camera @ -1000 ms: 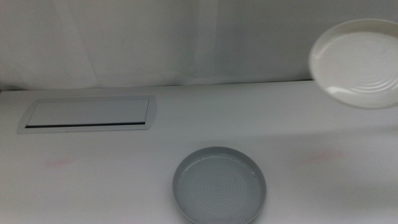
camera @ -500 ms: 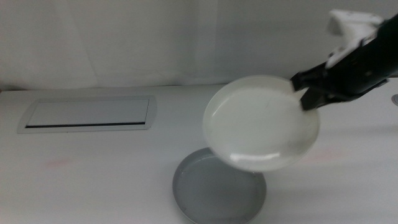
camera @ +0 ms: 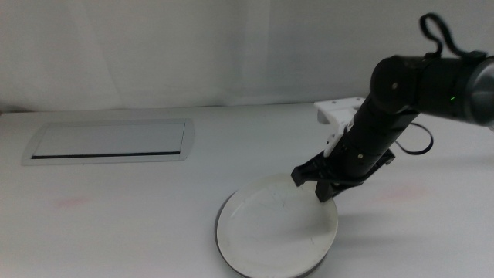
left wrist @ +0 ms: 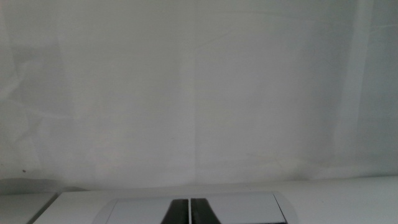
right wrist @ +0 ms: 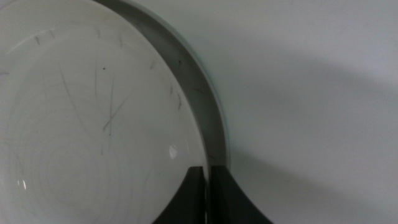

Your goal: Stack the three bowls on top of each other.

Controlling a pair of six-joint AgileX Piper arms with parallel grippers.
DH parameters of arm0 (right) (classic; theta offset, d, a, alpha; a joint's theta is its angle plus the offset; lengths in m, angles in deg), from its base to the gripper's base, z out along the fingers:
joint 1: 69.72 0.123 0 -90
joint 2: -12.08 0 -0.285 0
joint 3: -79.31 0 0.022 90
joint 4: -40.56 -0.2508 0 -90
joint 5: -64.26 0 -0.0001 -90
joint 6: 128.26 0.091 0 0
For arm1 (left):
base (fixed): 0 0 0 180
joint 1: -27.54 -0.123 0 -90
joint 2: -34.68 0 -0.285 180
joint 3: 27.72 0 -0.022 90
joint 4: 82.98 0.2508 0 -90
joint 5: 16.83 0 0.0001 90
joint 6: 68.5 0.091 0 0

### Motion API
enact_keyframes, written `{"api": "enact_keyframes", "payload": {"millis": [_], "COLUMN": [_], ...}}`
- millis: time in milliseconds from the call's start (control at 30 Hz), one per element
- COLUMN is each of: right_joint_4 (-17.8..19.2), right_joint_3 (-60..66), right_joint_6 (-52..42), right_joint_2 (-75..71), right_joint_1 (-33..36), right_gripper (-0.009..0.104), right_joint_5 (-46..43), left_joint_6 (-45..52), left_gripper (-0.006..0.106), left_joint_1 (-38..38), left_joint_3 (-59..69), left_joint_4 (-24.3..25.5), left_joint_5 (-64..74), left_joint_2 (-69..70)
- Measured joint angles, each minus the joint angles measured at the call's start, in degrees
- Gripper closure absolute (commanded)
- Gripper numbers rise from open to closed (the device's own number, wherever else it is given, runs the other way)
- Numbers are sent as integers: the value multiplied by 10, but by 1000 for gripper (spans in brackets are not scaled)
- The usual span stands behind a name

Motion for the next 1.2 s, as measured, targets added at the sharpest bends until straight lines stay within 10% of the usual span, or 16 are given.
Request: {"api": "enact_keyframes", "payload": {"millis": [500, 633, 767, 967, 1200], "right_joint_4": [4, 4, 4, 27, 170], "right_joint_3": [0, 0, 0, 0, -31], "right_joint_6": [3, 3, 2, 2, 69], "right_joint_2": [46, 46, 46, 46, -20], "right_joint_1": [16, 16, 16, 16, 6], "right_gripper": [94, 64, -8, -8, -8], "right_joint_5": [-23, -29, -36, -42, -40], "left_joint_6": [0, 0, 0, 0, 0], "left_gripper": [104, 104, 104, 104, 104], "left_joint_1": [0, 0, 0, 0, 0], "left_joint_3": [0, 0, 0, 0, 0], "left_joint_4": [0, 0, 0, 0, 0], "left_joint_5": [0, 0, 0, 0, 0], "left_joint_2": [0, 0, 0, 0, 0]}}
